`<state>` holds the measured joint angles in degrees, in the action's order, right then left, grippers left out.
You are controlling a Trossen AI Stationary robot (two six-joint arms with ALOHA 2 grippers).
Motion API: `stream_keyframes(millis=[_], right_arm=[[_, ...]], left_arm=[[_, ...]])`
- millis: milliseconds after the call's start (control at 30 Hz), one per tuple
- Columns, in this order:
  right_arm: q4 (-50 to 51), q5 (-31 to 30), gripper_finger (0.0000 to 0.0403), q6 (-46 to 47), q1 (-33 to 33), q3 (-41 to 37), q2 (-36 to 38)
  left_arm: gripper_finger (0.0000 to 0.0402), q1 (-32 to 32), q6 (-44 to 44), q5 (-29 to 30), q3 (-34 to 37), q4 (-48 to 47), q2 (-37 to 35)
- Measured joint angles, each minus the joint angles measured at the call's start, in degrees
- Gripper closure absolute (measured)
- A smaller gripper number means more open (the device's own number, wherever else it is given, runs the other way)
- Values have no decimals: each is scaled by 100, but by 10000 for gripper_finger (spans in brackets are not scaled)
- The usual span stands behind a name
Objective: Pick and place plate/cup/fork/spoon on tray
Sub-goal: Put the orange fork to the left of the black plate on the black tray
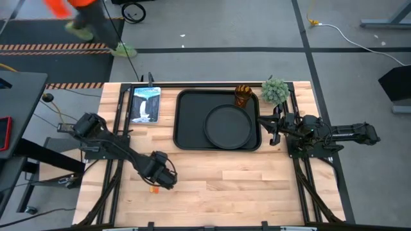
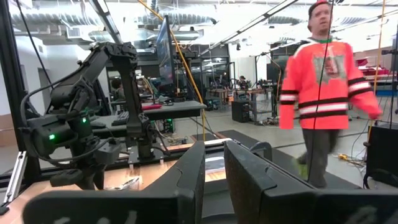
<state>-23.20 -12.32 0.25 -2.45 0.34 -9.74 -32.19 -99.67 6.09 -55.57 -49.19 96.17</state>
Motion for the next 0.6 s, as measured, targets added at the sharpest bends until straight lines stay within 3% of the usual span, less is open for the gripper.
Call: stream_keyframes(millis=[600], right_arm=[[-25,0,334,0,1,0,0]], left_arm=[[263,-72,-31,-315,249,748,183]])
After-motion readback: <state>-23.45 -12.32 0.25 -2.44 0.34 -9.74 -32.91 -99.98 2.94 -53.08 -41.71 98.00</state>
